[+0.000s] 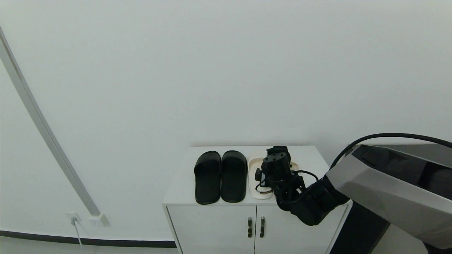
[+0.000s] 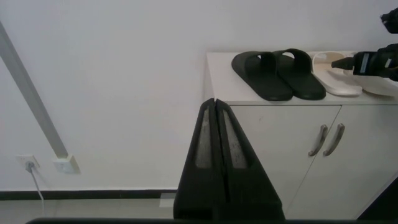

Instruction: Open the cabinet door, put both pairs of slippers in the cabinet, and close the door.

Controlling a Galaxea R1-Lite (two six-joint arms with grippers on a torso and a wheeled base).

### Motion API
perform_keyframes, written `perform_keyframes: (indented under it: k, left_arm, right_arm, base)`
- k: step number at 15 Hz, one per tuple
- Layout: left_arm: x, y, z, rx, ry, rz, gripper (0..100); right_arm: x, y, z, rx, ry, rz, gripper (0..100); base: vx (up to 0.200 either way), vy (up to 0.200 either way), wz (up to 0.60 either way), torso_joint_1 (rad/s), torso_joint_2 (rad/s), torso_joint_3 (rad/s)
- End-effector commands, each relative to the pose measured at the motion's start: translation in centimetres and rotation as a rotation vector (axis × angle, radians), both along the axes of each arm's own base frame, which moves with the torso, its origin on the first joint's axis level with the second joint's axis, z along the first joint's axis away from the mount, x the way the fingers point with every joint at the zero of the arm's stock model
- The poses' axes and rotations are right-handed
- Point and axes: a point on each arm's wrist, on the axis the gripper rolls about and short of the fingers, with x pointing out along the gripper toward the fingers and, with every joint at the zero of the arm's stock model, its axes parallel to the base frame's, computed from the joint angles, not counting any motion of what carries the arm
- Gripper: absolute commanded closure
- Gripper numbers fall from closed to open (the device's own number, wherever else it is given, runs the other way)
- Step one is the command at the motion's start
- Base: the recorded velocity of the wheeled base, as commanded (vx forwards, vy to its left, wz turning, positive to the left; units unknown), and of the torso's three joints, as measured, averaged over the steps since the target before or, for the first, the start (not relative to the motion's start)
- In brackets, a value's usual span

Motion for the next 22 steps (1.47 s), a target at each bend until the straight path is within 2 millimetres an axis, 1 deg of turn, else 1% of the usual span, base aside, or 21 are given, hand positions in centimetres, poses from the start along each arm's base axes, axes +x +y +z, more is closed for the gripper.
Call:
perform_keyframes:
  k: [1, 5, 10, 11, 16, 18, 19, 21, 22]
  left_arm:
    - [0.0, 0.0, 0.0, 0.000, 0.001, 0.001, 100]
    - [0.0, 0.0, 0.0, -0.002, 0.001, 0.001, 100]
    - [0.0, 0.0, 0.0, -0.002, 0.001, -0.001, 100]
    - [0.0, 0.0, 0.0, -0.002, 0.001, -0.001, 100]
    - [0.0, 0.0, 0.0, -0.002, 0.001, -0.001, 100]
    - [0.0, 0.0, 0.0, 0.000, 0.001, -0.001, 100]
    - [0.0, 0.0, 0.0, 0.000, 0.001, -0.001, 100]
    - [0.0, 0.0, 0.0, -0.003, 0.001, 0.001, 100]
    - [0.0, 0.0, 0.0, -0.002, 0.001, 0.001, 100]
  right_arm:
    - [1.2, 0.0, -0.8, -0.014, -0.004, -0.007, 0]
    - [3.3, -0.4, -1.1, -0.009, -0.018, 0.013, 0]
    - [4.0, -0.7, -1.6, 0.001, -0.011, 0.027, 0]
    - [4.0, -0.7, -1.5, 0.002, -0.012, 0.027, 100]
    - [4.2, -0.7, -1.8, -0.010, -0.013, 0.028, 100]
    - [4.1, -0.8, -1.3, 0.000, -0.031, 0.027, 100]
    - [4.1, -1.1, -0.3, 0.016, -0.054, 0.022, 100]
    - [3.3, -1.8, 1.6, 0.026, -0.073, 0.020, 100]
    - [2.1, -2.7, 3.6, 0.016, -0.084, 0.029, 100]
  base:
    - [0.000, 0.000, 0.00, 0.000, 0.00, 0.000]
    - [0.000, 0.000, 0.00, 0.000, 0.00, 0.000]
    - [0.000, 0.000, 0.00, 0.000, 0.00, 0.000]
    - [0.000, 0.000, 0.00, 0.000, 0.00, 0.000]
    - [0.000, 0.000, 0.00, 0.000, 0.00, 0.000]
    - [0.000, 0.000, 0.00, 0.000, 0.00, 0.000]
    - [0.000, 0.000, 0.00, 0.000, 0.00, 0.000]
    - [0.000, 0.000, 0.00, 0.000, 0.00, 0.000]
    - [0.000, 0.000, 0.00, 0.000, 0.00, 0.000]
